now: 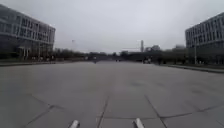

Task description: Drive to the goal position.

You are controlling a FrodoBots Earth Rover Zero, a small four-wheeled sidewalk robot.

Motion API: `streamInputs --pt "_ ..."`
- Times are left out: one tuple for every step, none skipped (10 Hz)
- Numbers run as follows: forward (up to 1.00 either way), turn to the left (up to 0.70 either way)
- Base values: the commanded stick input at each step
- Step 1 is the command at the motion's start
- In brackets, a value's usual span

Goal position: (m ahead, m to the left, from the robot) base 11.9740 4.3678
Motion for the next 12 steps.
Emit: streamInputs --pt "1.0 -0.05" --pt "1.0 -0.05" --pt "1.0 -0.05" --pt "1.0 -0.05" --pt "1.0 -0.05" --pt "1.0 -0.05" --pt "1.0 -0.05" --pt "1.0 -0.05" --pt "1.0 -0.05" --pt "1.0 -0.05" --pt "1.0 -0.05" --pt "1.0 -0.05"
